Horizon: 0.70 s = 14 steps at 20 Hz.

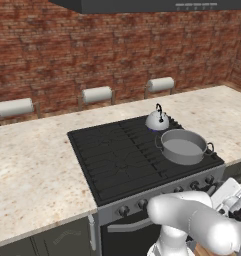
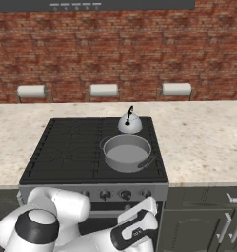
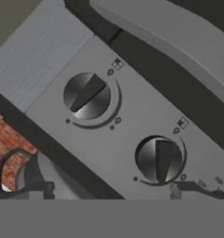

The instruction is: Pick the kettle from the cabinet and place it on a stove burner. Then pick the pot from the counter and place it on another stove burner. Finally, turn both burners on.

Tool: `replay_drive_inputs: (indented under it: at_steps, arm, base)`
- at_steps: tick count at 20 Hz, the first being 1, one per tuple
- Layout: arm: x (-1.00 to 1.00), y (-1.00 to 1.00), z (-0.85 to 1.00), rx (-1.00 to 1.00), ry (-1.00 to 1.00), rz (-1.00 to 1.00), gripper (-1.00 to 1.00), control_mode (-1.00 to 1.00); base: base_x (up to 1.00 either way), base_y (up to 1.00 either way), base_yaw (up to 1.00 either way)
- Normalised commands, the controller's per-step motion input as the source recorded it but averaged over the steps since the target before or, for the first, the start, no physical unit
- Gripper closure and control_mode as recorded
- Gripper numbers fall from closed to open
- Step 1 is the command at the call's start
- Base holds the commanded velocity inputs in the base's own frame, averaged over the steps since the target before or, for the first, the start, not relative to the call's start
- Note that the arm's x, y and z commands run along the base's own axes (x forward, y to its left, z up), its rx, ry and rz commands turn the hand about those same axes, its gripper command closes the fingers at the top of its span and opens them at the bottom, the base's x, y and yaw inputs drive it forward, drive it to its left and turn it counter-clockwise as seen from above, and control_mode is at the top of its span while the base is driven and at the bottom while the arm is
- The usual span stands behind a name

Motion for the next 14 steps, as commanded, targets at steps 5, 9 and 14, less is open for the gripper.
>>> replay_drive_inputs:
  at_steps: [5,9,14]
  arm:
    - [0.03,-0.35,-0.03,0.25,0.07,0.00,-1.00,-1.00]
    - [0.01,-0.22,-0.06,0.28,0.07,0.00,-1.00,-1.00]
    - [0.06,-0.04,-0.10,0.22,0.06,0.00,-1.00,-1.00]
  base:
    - [0.00,0.00,0.00]
    - [0.00,0.00,0.00]
    - [0.00,0.00,0.00]
